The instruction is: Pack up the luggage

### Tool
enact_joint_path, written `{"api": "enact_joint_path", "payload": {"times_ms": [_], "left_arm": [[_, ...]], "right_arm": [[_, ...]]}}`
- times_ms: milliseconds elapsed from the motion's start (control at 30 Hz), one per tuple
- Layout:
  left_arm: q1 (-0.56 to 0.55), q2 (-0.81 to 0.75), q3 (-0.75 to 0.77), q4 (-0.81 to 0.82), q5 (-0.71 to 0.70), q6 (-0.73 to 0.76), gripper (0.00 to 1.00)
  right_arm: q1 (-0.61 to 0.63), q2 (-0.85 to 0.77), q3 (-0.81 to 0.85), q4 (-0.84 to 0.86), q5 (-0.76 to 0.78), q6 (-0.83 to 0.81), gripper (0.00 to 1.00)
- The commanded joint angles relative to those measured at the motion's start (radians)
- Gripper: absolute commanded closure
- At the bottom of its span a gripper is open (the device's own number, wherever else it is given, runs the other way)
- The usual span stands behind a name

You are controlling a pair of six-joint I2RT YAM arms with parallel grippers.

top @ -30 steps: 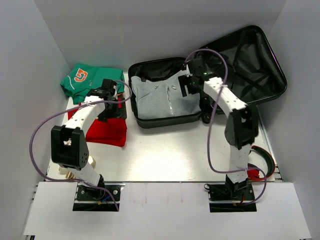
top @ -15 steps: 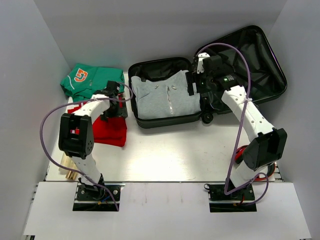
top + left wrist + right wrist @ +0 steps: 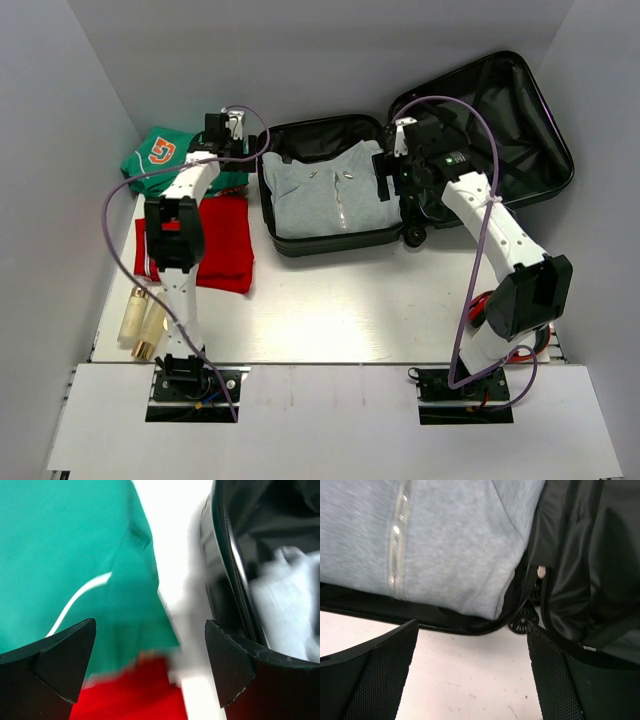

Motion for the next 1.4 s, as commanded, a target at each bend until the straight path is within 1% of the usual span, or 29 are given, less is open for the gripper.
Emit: {"api": "enact_joint_path", "payload": {"times_ms": [0, 33, 133, 167, 300, 333, 400, 467, 533, 567, 633, 700, 767, 800, 833, 867, 900, 933, 967, 1000, 1067, 1100, 1133, 1167, 1200, 1233, 1300, 1367], "left_arm": [[0.038, 0.106, 0.099, 0.051, 0.119, -0.002, 0.00], [0.039, 0.123, 0.111, 0.089, 0.115, 0.001, 0.00], [0.041, 0.191, 0.122, 0.135, 0.098, 0.011, 0.00], [0.041, 0.205, 0.145, 0.137, 0.038, 0.015, 0.00], [0.036, 0.248, 0.120, 0.156, -0.088, 0.069, 0.00], [0.033, 0.264, 0.117, 0.154, -0.100, 0.074, 0.00], [0.032, 0.268, 0.100, 0.142, -0.105, 0.081, 0.09], [0.030, 0.275, 0.085, 0.124, -0.114, 0.084, 0.20], [0.027, 0.284, 0.085, 0.104, -0.131, 0.087, 0.20], [0.018, 0.294, 0.087, 0.075, -0.155, 0.113, 0.20], [0.010, 0.304, 0.083, 0.041, -0.203, 0.127, 0.26], [0.013, 0.306, 0.077, -0.008, -0.206, 0.141, 0.39], [0.013, 0.312, 0.085, -0.033, -0.212, 0.152, 0.54], [0.013, 0.312, 0.085, -0.054, -0.217, 0.156, 0.74], [0.015, 0.304, 0.082, -0.055, -0.226, 0.150, 0.83], [0.018, 0.294, 0.074, -0.055, -0.223, 0.149, 0.96], [0.031, 0.278, 0.077, -0.070, -0.220, 0.118, 1.00], [0.036, 0.268, 0.080, -0.076, -0.171, 0.109, 1.00], [0.041, 0.252, 0.076, -0.072, -0.154, 0.097, 1.00], [0.051, 0.191, 0.061, -0.052, -0.102, 0.063, 1.00], [0.056, 0.144, 0.038, -0.003, -0.065, 0.029, 1.00], [0.058, 0.073, 0.027, 0.010, -0.047, 0.003, 1.00], [0.061, 0.056, 0.033, 0.020, -0.021, -0.011, 1.00], [0.061, 0.022, 0.042, 0.019, 0.025, -0.059, 1.00], [0.061, -0.007, 0.075, 0.016, 0.050, -0.077, 1.00], [0.058, -0.022, 0.088, 0.011, 0.067, -0.133, 1.00], [0.053, -0.090, 0.090, 0.019, 0.078, -0.188, 1.00], [0.048, -0.148, 0.058, 0.031, 0.067, -0.209, 1.00]], "right_arm": [[-0.006, 0.018, -0.004, -0.072, 0.040, 0.025, 0.10], [-0.004, 0.020, -0.007, -0.093, 0.048, 0.027, 0.10], [-0.004, 0.049, -0.004, -0.125, 0.080, 0.036, 0.10], [-0.006, 0.054, 0.004, -0.150, 0.083, 0.045, 0.10], [-0.006, 0.064, 0.007, -0.162, 0.085, 0.047, 0.10], [-0.009, 0.072, 0.008, -0.162, 0.087, 0.048, 0.10], [-0.009, 0.077, 0.016, -0.164, 0.090, 0.047, 0.10], [-0.006, 0.083, 0.028, -0.168, 0.091, 0.045, 0.10], [-0.007, 0.086, 0.038, -0.168, 0.093, 0.039, 0.10], [-0.006, 0.084, 0.039, -0.173, 0.093, 0.042, 0.10], [-0.006, 0.086, 0.041, -0.171, 0.096, 0.041, 0.10], [-0.009, 0.080, 0.033, -0.170, 0.099, 0.039, 0.10], [-0.006, 0.071, 0.030, -0.167, 0.105, 0.031, 0.10], [-0.009, 0.065, 0.021, -0.161, 0.110, 0.033, 0.10], [-0.009, 0.055, 0.013, -0.150, 0.111, 0.031, 0.10], [-0.009, 0.054, 0.013, -0.148, 0.111, 0.027, 0.10], [-0.009, 0.037, 0.010, -0.147, 0.111, 0.027, 0.10], [-0.006, 0.032, -0.001, -0.136, 0.111, 0.027, 0.10], [-0.009, 0.026, -0.008, -0.130, 0.111, 0.021, 0.10], [-0.007, 0.005, -0.021, -0.115, 0.113, 0.021, 0.10], [-0.009, -0.009, -0.045, -0.101, 0.103, 0.024, 0.10], [-0.009, -0.032, -0.054, -0.087, 0.102, 0.028, 0.10], [-0.007, -0.038, -0.085, -0.075, 0.097, 0.034, 0.10], [-0.007, -0.046, -0.091, -0.066, 0.088, 0.039, 0.10], [-0.009, -0.057, -0.109, -0.058, 0.084, 0.063, 0.10], [-0.006, -0.072, -0.114, -0.052, 0.073, 0.052, 0.10], [-0.007, -0.092, -0.140, -0.036, 0.076, 0.067, 0.10], [-0.010, -0.109, -0.162, -0.027, 0.077, 0.077, 0.10]]}}
